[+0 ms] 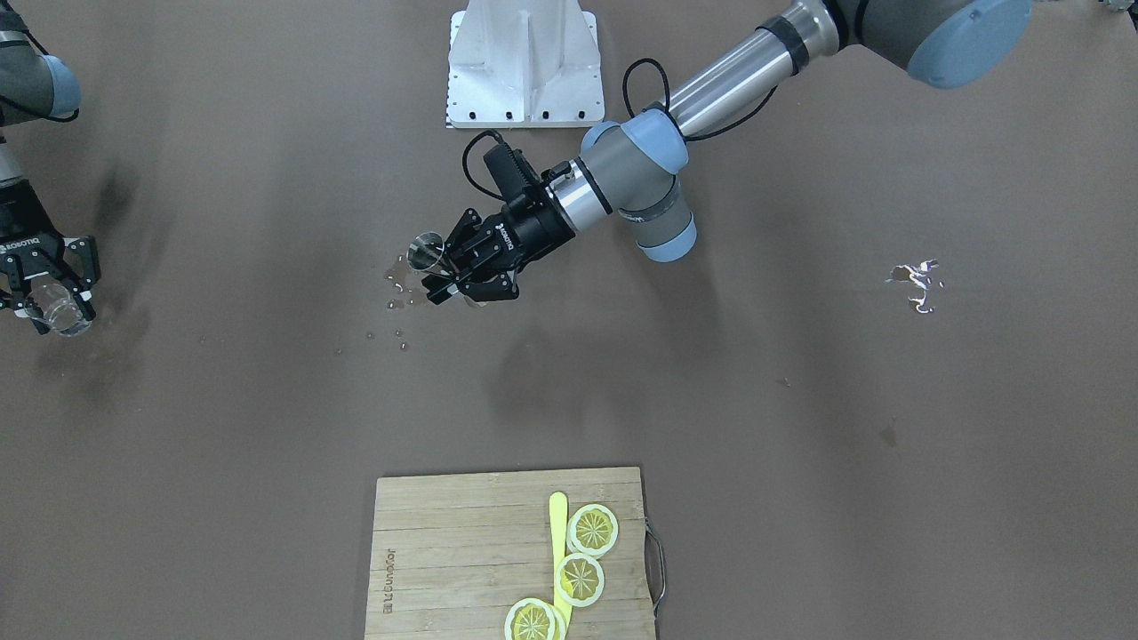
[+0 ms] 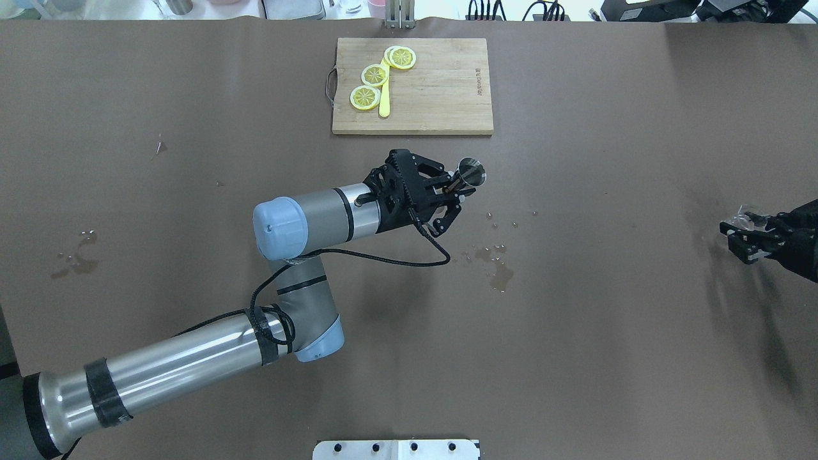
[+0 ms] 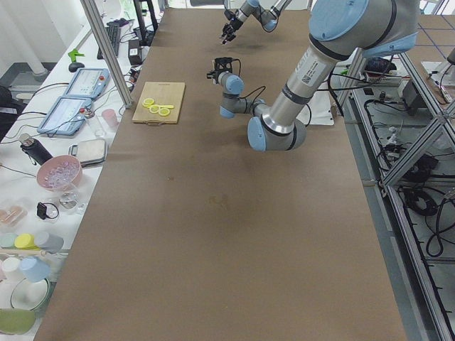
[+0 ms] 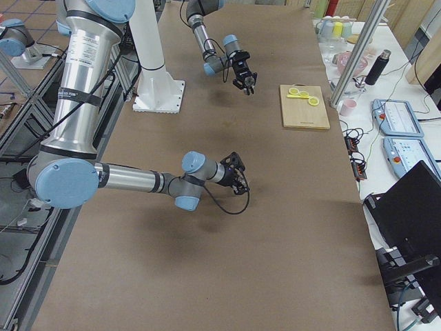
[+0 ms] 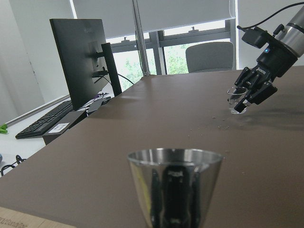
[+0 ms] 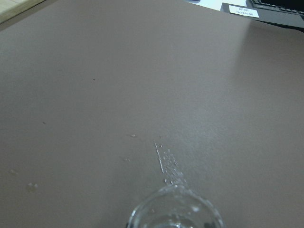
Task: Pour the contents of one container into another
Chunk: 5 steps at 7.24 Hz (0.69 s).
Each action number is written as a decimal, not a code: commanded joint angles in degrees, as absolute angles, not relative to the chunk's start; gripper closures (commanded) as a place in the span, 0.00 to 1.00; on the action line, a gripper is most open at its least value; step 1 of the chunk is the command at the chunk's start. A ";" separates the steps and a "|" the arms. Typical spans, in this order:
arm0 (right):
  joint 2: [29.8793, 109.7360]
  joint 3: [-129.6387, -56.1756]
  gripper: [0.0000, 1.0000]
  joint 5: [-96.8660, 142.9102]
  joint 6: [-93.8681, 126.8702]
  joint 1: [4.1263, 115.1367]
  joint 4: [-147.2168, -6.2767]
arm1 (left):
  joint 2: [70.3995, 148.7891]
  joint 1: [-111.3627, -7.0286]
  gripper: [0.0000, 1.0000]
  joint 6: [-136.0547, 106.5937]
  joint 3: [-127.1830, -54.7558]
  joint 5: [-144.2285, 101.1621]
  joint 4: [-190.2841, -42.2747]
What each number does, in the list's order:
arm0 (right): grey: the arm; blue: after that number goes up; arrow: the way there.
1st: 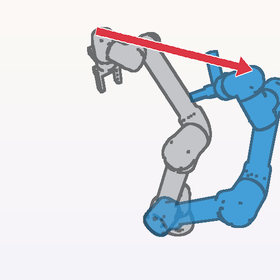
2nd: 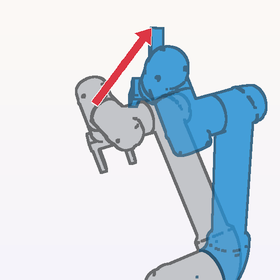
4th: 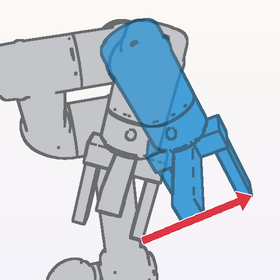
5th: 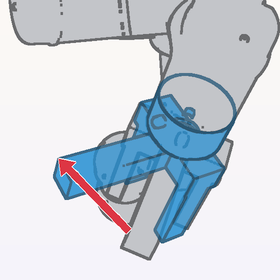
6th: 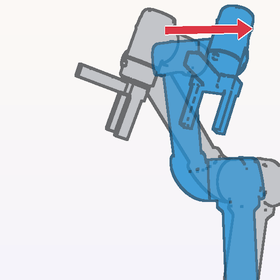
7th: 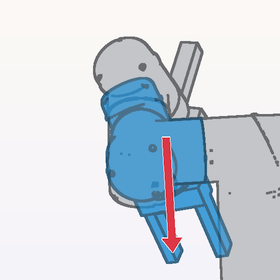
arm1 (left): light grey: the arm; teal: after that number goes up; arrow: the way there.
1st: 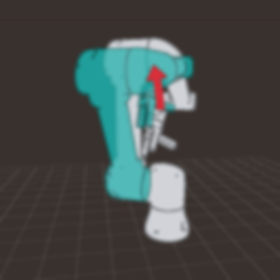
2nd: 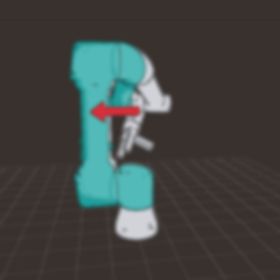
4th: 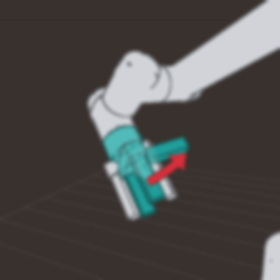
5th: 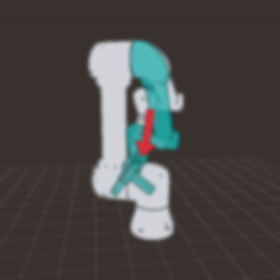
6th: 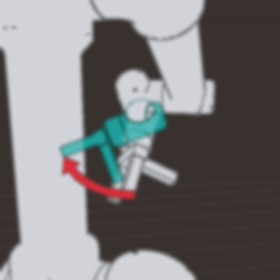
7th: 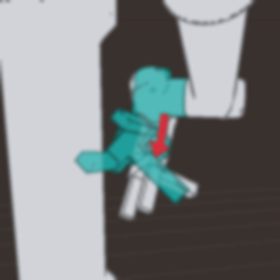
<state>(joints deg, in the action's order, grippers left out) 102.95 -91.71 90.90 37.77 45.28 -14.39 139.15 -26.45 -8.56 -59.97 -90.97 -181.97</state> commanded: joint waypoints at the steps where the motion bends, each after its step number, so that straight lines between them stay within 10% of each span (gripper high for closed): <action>1: 96.89 -102.45 1.00 100.68 30.37 50.78 -34.11 | 139.22 -26.46 1.00 -8.44 -59.94 -91.32 -182.02; 5: 88.60 -101.87 1.00 104.32 27.18 48.53 -40.16 | 139.22 -26.28 1.00 -8.44 -59.50 -91.84 -182.02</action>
